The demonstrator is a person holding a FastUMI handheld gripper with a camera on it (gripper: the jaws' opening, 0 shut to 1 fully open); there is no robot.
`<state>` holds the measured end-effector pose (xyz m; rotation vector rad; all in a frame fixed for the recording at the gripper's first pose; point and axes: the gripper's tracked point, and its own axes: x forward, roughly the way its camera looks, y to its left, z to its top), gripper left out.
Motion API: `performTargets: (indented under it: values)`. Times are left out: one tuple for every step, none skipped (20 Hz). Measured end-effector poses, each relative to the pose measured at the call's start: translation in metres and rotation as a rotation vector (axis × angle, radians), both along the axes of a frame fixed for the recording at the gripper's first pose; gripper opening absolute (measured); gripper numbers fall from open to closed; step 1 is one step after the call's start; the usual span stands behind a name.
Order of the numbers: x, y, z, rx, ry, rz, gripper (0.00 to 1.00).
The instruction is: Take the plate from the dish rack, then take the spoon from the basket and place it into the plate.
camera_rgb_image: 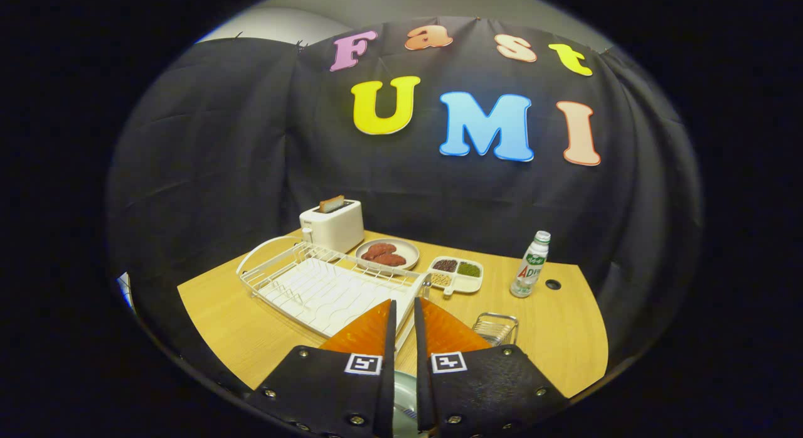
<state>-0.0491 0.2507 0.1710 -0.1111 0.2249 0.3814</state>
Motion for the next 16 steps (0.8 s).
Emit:
performTargets:
  values:
    - [0.001, -0.009, 0.014, 0.009, -0.032, -0.025, 0.14]
    - [0.002, -0.018, 0.028, 0.023, -0.058, -0.046, 0.14]
    - [0.001, -0.024, 0.041, 0.042, -0.082, -0.061, 0.14]
    - [0.001, -0.035, 0.055, 0.056, -0.107, -0.085, 0.14]
    - [0.0, -0.047, 0.069, 0.067, -0.135, -0.114, 0.14]
    - [-0.003, -0.058, 0.085, 0.081, -0.166, -0.14, 0.14]
    - [-0.005, -0.069, 0.101, 0.098, -0.202, -0.168, 0.14]
    - [-0.009, -0.084, 0.117, 0.11, -0.243, -0.208, 0.14]
    - [-0.013, -0.102, 0.132, 0.125, -0.283, -0.251, 0.14]
    - [-0.02, -0.116, 0.148, 0.142, -0.32, -0.284, 0.15]
    - [-0.021, -0.125, 0.155, 0.16, -0.346, -0.295, 0.24]
    - [-0.022, -0.129, 0.158, 0.164, -0.354, -0.283, 0.48]
    - [-0.025, -0.139, 0.153, 0.152, -0.347, -0.293, 0.73]
    - [-0.027, -0.149, 0.152, 0.143, -0.352, -0.311, 0.97]
    - [-0.028, -0.158, 0.151, 0.139, -0.356, -0.327, 0.96]
    - [-0.03, -0.164, 0.149, 0.142, -0.359, -0.333, 0.96]
